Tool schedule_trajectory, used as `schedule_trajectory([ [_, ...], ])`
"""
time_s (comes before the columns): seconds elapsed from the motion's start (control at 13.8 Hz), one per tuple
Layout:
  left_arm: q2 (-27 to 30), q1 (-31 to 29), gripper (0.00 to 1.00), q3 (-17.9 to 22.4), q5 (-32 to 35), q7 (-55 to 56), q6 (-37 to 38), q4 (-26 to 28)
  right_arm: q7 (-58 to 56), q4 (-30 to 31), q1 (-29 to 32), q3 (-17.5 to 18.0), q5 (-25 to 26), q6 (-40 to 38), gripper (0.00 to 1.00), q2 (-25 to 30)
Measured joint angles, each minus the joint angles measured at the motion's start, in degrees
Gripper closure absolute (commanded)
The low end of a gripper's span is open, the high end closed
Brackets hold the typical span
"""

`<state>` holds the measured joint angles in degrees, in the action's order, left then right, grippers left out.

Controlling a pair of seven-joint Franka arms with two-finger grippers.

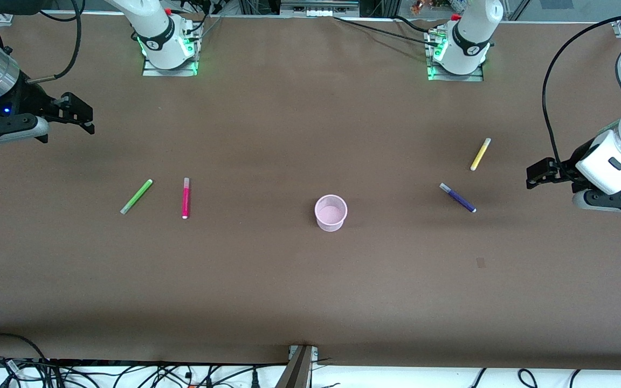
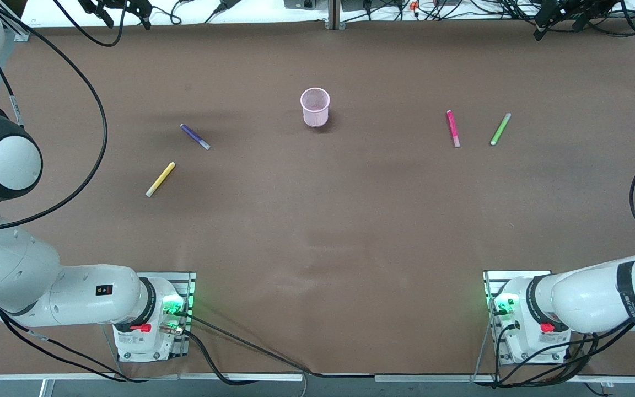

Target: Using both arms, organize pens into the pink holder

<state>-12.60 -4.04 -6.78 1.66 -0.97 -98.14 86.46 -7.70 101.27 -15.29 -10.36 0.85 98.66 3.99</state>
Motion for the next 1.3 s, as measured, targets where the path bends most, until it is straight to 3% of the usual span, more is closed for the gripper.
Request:
schedule_trajectory([
  [0.79, -0.6, -0.3, 0.0, 0.0, 0.0, 0.3, 0.2, 0.4, 0.0, 0.0, 0.1, 0.0, 0.0, -0.4, 0.0, 0.0],
  [1.3, -7.3, -2.1, 0.0, 0.2, 0.0, 11.3, -2.9, 3.0, 0.0, 0.0, 0.1, 0.0, 0.0, -0.4, 0.0, 0.0],
])
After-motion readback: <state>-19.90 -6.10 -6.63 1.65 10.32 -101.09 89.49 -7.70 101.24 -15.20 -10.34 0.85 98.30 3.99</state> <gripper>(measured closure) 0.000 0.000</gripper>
